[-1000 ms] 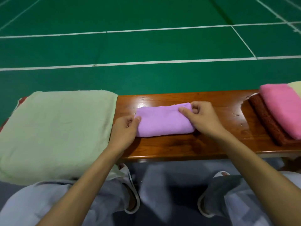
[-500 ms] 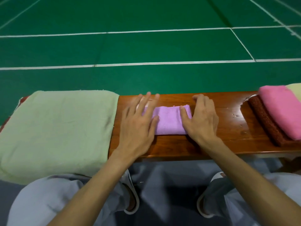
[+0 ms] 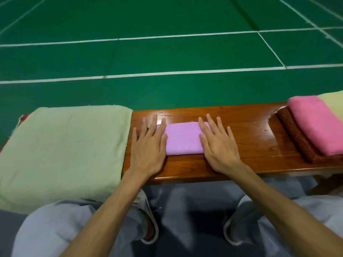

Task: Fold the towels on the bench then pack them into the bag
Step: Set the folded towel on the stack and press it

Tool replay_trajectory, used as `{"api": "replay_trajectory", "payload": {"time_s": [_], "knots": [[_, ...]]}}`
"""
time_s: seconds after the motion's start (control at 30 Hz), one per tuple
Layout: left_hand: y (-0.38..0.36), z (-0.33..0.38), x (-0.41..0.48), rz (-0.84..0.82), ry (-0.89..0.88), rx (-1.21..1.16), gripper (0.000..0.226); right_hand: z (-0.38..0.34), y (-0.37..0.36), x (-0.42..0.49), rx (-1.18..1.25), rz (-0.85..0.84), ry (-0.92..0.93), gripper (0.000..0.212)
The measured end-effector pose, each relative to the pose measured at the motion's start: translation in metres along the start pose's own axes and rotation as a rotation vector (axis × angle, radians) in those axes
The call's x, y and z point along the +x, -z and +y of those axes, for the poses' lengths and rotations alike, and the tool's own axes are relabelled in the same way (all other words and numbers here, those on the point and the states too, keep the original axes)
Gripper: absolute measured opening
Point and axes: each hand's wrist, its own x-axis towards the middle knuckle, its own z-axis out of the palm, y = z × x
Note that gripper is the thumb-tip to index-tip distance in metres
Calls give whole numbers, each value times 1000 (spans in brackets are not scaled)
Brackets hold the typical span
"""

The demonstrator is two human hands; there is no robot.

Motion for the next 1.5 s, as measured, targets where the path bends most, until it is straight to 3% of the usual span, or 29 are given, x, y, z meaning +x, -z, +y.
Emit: {"api": "replay_trajectory", "payload": {"time_s": [0.2, 0.3, 0.37, 0.43, 0.53, 0.7, 0.77, 0.9, 1.0, 1.07, 1.13, 1.2, 1.33, 1.5], "knots": [[5, -4, -1, -29, 25, -88, 63, 4, 4, -3, 60, -29, -26, 59], [5, -9, -2, -18, 47, -283, 68, 2, 9, -4, 125, -41, -38, 58], [6, -11, -4, 71, 164, -447, 81, -1, 18, -4, 252, 13, -81, 62], [11, -9, -5, 156, 324, -382, 85, -3, 29, -3, 362, 137, -243, 69], [19, 2, -2, 66, 431, -242, 79, -7, 43, 7, 425, 82, -526, 66], [37, 27, 15, -145, 547, -387, 80, -29, 50, 8, 421, -44, -576, 60], [47, 34, 21, -200, 598, -535, 67, -31, 51, 7, 558, -7, -582, 44], [68, 42, 18, -304, 652, -1080, 38, -26, 67, -1, 1176, 48, -538, 16], [84, 56, 15, -418, 651, -1485, 29, -11, 87, -10, 1437, 74, -479, 39], [89, 68, 20, -372, 626, -1569, 25, 2, 99, -14, 1516, 134, -421, 54], [88, 86, 30, -298, 583, -1625, 29, 19, 112, -18, 1562, 181, -333, 83], [82, 108, 45, -229, 533, -1629, 36, 35, 124, -23, 1496, 256, -235, 101], [63, 168, 82, -179, 469, -1640, 47, 78, 141, -32, 1388, 435, -217, 95], [38, 266, 128, -309, 336, -1586, 36, 156, 154, -46, 1422, 670, -365, 86]]}}
